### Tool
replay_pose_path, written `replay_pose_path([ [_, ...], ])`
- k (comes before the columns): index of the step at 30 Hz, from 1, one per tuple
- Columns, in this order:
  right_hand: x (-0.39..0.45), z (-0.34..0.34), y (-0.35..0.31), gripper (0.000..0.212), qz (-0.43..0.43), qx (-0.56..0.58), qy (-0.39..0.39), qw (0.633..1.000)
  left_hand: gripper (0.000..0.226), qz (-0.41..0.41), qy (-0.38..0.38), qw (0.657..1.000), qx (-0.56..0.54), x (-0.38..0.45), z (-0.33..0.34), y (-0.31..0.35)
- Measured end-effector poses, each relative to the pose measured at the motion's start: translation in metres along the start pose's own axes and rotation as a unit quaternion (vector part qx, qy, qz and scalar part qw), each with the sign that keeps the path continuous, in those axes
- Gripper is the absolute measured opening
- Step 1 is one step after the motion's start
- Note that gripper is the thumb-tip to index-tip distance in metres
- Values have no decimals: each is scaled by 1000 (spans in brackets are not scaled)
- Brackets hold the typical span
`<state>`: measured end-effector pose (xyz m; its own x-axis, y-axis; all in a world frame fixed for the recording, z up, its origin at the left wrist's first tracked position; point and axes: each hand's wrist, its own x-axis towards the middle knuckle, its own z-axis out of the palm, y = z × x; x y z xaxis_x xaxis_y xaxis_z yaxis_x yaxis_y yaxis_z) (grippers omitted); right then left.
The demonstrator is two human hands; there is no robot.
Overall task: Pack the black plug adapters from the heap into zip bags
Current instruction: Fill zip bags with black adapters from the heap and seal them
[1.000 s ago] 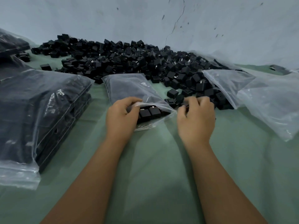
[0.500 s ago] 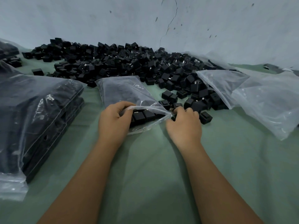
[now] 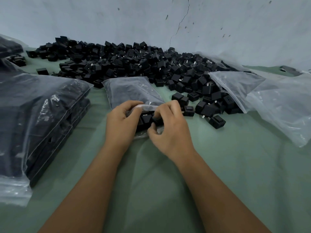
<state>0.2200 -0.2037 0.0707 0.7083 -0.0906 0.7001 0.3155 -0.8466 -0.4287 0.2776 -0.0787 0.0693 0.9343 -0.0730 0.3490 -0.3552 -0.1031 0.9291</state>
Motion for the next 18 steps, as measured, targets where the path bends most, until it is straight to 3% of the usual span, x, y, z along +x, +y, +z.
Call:
replay_pose_path([
  [9,0,1,5,15,8,11,55,998,20,-8,-7,1000,-4,-1,0,3],
  [18,-2,5,8,4,33,1,-28,999,18,-9,0,1000,4,-1,0,2],
])
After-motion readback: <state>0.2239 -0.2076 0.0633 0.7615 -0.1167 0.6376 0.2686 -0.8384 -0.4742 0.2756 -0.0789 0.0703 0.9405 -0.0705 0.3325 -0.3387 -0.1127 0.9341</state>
